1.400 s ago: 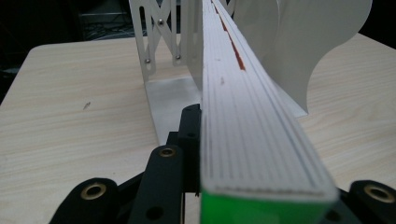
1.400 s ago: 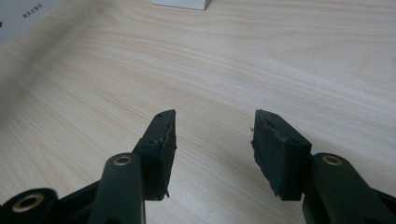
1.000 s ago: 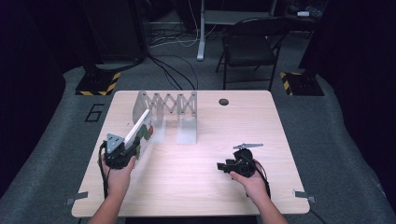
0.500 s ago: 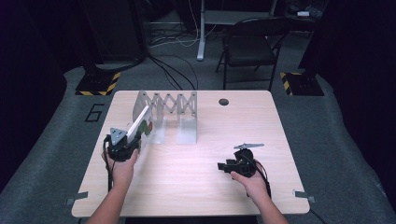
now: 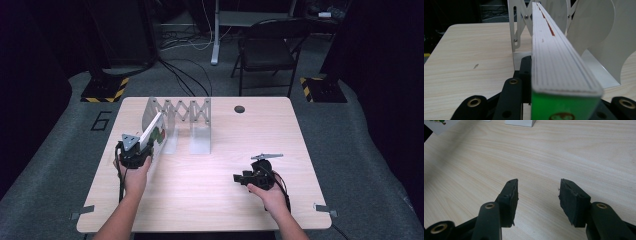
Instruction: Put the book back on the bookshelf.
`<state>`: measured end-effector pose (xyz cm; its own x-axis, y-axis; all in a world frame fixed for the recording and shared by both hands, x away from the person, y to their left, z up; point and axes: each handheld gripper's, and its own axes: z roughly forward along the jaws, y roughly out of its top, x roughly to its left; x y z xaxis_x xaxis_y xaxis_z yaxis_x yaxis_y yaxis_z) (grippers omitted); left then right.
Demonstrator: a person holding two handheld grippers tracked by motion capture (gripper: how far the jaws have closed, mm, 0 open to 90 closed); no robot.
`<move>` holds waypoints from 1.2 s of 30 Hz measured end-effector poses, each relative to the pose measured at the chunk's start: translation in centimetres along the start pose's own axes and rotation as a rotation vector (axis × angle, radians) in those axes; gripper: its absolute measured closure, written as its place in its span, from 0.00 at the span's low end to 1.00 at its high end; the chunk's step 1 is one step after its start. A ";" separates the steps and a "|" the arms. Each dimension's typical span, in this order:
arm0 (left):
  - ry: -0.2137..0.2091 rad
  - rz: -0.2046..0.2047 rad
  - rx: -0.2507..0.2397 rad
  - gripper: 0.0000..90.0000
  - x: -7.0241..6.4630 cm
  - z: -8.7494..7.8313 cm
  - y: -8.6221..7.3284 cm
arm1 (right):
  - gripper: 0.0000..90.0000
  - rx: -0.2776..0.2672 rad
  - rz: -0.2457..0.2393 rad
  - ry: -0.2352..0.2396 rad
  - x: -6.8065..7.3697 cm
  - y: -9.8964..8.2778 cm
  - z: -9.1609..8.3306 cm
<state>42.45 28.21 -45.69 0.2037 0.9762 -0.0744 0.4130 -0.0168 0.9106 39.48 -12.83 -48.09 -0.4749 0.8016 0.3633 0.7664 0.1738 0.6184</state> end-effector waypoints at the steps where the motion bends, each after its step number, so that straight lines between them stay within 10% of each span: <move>1: 0.001 0.004 0.003 0.84 0.0 0.1 0.0 | 0.55 0.000 0.004 -0.001 0.0 0.0 0.0; 36: 0.057 -0.002 0.081 0.82 -0.3 3.5 0.0 | 0.55 -0.010 0.001 0.002 -0.2 0.0 -0.3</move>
<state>45.44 27.17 -47.12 0.1525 0.9870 -0.0512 0.4846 -0.0295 0.8743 39.42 -13.22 -47.96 -0.4746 0.8007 0.3656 0.7627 0.1668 0.6249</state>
